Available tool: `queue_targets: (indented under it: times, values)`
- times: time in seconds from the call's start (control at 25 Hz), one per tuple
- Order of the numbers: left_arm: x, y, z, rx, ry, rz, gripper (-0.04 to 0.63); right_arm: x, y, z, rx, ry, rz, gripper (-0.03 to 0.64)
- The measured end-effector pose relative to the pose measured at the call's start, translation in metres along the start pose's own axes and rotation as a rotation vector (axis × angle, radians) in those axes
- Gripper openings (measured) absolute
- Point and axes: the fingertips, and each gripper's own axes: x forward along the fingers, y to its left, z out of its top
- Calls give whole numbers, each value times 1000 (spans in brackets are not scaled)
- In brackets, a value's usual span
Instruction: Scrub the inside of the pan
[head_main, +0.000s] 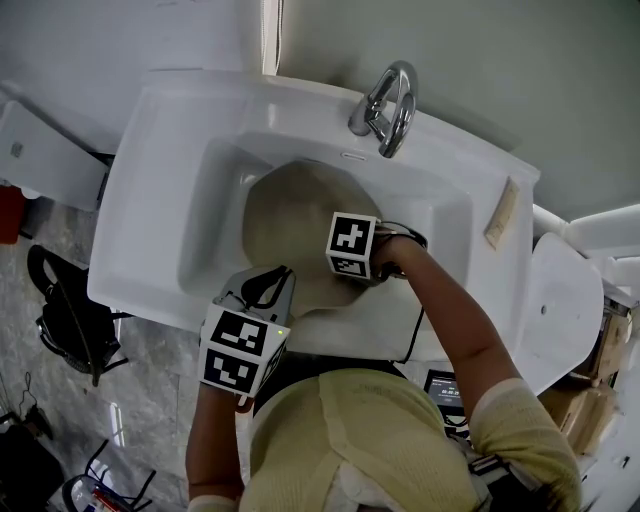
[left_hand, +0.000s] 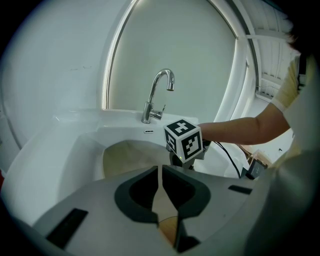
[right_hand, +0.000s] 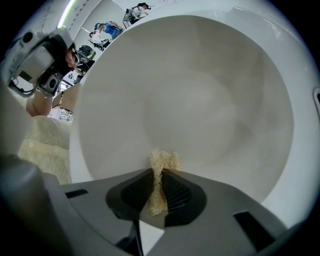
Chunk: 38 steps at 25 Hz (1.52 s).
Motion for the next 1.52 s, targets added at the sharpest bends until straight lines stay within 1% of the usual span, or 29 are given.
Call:
queue_targets:
  times: [0.2, 0.4, 0.88, 1.2, 1.52]
  values:
    - [-1, -4, 0, 2, -5, -4, 72, -1, 10, 2, -7, -2, 33, 74]
    - [-3, -6, -2, 3, -8, -5, 72, -4, 19, 6, -9, -37, 70, 74]
    - [-7, -14, -2, 13, -16, 1, 72, -19, 46, 18, 10, -186, 241, 73]
    - [-11, -15, 0, 16, -23, 8, 72, -27, 57, 23, -9, -237, 267, 74]
    - [-14, -14, -3, 18, -18, 18, 72, -38, 69, 27, -2, -326, 315, 74]
